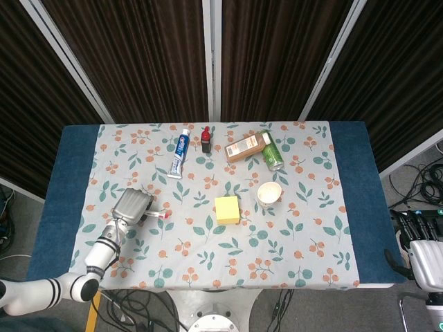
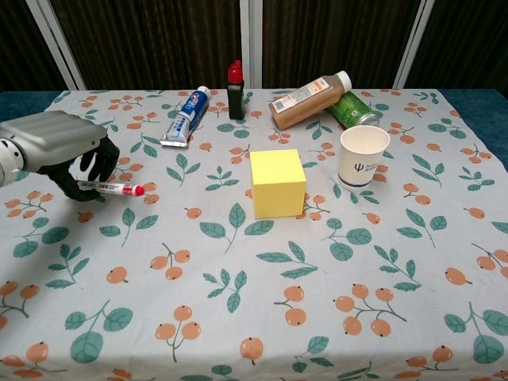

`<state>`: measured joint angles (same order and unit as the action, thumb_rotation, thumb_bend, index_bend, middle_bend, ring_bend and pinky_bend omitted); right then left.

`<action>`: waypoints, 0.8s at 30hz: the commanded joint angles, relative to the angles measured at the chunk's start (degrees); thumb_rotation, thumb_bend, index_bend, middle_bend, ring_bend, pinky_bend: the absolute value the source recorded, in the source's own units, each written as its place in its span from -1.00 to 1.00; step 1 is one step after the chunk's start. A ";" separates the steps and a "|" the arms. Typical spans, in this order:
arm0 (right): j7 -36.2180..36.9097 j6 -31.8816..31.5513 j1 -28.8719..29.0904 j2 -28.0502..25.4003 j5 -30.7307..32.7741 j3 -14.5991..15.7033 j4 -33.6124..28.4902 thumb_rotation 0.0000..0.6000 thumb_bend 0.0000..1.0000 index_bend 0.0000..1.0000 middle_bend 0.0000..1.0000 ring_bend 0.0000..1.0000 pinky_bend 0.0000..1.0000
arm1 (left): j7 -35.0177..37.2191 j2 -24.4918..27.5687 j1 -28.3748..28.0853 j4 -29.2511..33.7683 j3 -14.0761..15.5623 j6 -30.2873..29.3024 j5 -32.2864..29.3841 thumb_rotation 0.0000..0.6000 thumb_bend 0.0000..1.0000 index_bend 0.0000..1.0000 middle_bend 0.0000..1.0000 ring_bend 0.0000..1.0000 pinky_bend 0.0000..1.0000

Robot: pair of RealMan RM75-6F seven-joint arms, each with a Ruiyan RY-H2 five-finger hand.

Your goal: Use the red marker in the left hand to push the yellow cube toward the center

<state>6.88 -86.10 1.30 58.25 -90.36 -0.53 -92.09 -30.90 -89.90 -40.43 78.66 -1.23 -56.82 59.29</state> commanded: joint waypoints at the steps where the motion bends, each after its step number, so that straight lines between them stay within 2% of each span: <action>1: -0.22 -0.12 -0.10 -0.13 0.07 0.02 -0.21 1.00 -0.46 -0.93 -0.75 -1.00 -1.00 | -0.30 -0.48 0.37 -0.25 -0.20 -0.51 0.34 1.00 -0.13 0.14 0.19 -0.02 0.12; 4: -0.38 -0.15 -0.12 -0.20 0.19 0.00 -0.34 1.00 -0.46 -0.93 -0.75 -1.00 -1.00 | -0.80 -0.04 0.62 0.96 -0.48 -0.84 0.18 1.00 -0.15 -0.09 0.08 -0.12 0.09; 7: -0.31 -0.13 -0.08 -0.21 0.25 -0.05 -0.35 1.00 -0.46 -0.93 -0.75 -1.00 -1.00 | 0.07 1.68 1.42 3.76 -1.35 -1.56 -0.68 1.00 -0.21 -0.31 -0.05 -0.29 -0.03; 11: 0.07 0.02 -0.02 -0.29 0.53 -0.15 -0.09 1.00 -0.46 -0.93 -0.75 -1.00 -1.00 | 2.00 5.61 3.65 7.91 -1.66 -4.45 -0.14 1.00 -0.23 -0.40 -0.17 -0.42 -0.20; 13: 0.26 0.18 0.10 -0.31 0.68 -0.24 0.05 1.00 -0.46 -0.93 -0.75 -1.00 -1.00 | 3.54 8.24 5.01 10.29 -1.55 -5.64 0.35 1.00 -0.23 -0.42 -0.21 -0.43 -0.23; 17: 0.43 0.23 0.20 -0.30 0.72 -0.34 0.11 1.00 -0.45 -0.93 -0.75 -1.00 -1.00 | 5.21 10.30 6.50 11.77 -1.52 -7.66 1.63 1.00 -0.28 -0.42 -0.24 -0.46 -0.29; 18: 0.55 0.18 0.20 -0.29 0.72 -0.36 0.18 1.00 -0.46 -0.93 -0.75 -1.00 -1.00 | 6.16 11.22 7.67 12.05 -1.55 -9.61 2.51 1.00 -0.32 -0.42 -0.26 -0.49 -0.31; 20: 1.53 0.46 0.10 -0.39 1.38 -0.41 0.51 1.00 -0.46 -0.93 -0.75 -1.00 -1.00 | 9.69 13.00 12.14 10.53 -1.88 -17.32 4.37 1.00 -0.39 -0.42 -0.30 -0.53 -0.33; 24: 2.69 1.08 0.29 -0.34 1.94 -0.53 1.01 1.00 -0.46 -0.93 -0.76 -1.00 -1.00 | 14.69 13.33 17.50 7.23 -0.57 -24.16 8.06 1.00 -0.63 -0.44 -0.44 -0.60 -0.37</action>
<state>9.49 -85.11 1.55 57.88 -88.50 -1.02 -91.16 -21.02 -78.09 -28.37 88.41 -2.57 -73.94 63.75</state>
